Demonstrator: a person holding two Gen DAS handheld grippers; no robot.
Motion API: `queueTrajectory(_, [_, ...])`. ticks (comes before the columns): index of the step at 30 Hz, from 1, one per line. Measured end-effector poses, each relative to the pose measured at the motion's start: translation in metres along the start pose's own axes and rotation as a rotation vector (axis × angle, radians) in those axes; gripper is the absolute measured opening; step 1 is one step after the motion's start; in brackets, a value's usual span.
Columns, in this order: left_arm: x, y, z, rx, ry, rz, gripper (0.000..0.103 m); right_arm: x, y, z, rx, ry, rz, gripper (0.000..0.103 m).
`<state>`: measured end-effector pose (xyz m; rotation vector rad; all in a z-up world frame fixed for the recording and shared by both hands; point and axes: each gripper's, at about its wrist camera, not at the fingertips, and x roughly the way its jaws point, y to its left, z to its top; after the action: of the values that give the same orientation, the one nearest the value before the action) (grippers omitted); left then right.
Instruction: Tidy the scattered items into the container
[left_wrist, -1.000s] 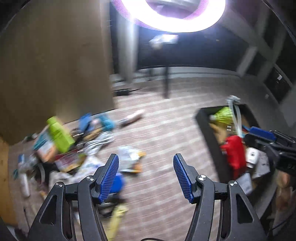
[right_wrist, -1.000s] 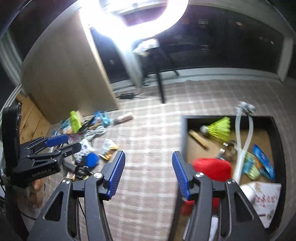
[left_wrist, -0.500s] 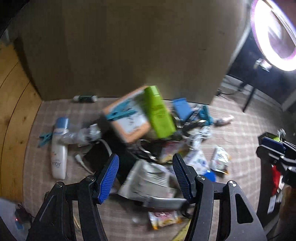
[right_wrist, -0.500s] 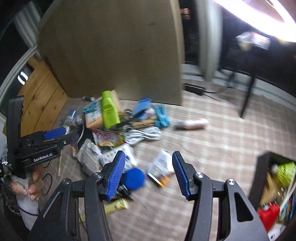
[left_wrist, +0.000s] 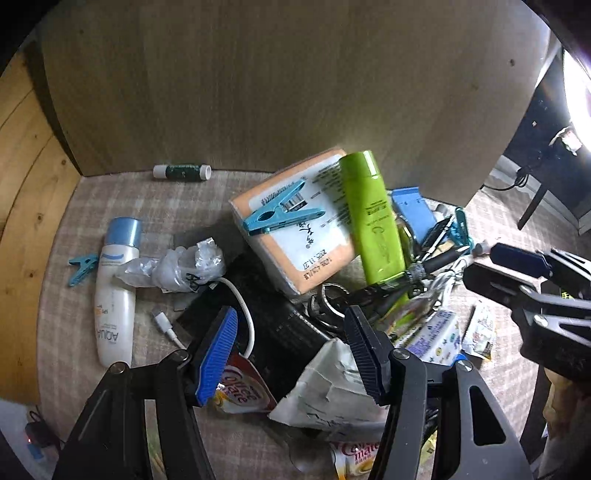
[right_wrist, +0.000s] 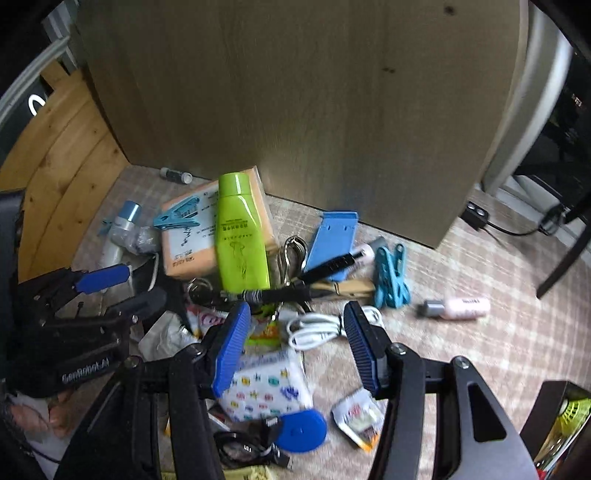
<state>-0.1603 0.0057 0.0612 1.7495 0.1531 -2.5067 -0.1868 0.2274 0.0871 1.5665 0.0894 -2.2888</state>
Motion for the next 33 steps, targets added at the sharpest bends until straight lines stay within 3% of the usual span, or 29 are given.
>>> queueTrajectory(7, [0.029, 0.0, 0.008, -0.009, 0.056, -0.006, 0.057, 0.04, 0.017, 0.02, -0.049, 0.069, 0.005, 0.052])
queueTrajectory(9, [0.035, -0.002, 0.009, -0.011, 0.06, -0.012, 0.057, 0.05, 0.018, 0.021, -0.039, 0.085, 0.029, 0.059])
queueTrajectory(14, [0.04, -0.015, -0.004, 0.04, 0.054, -0.031, 0.058, 0.064, 0.009, 0.008, 0.026, 0.144, 0.126, 0.062])
queueTrajectory(20, [0.026, -0.042, -0.05, 0.156, 0.065, -0.083, 0.058, 0.043, -0.003, -0.039, -0.003, 0.168, 0.151, 0.062])
queueTrajectory(26, [0.005, -0.066, -0.096, 0.257, 0.06, -0.11, 0.058, -0.002, -0.022, -0.108, 0.015, 0.102, 0.139, 0.062])
queueTrajectory(30, [-0.001, -0.058, -0.114, 0.263, 0.048, -0.065, 0.057, -0.027, -0.03, -0.153, -0.046, 0.091, 0.082, 0.062])
queueTrajectory(33, [-0.012, -0.041, -0.12, 0.216, 0.038, -0.054, 0.057, -0.04, -0.03, -0.181, -0.143, 0.134, -0.032, 0.062])
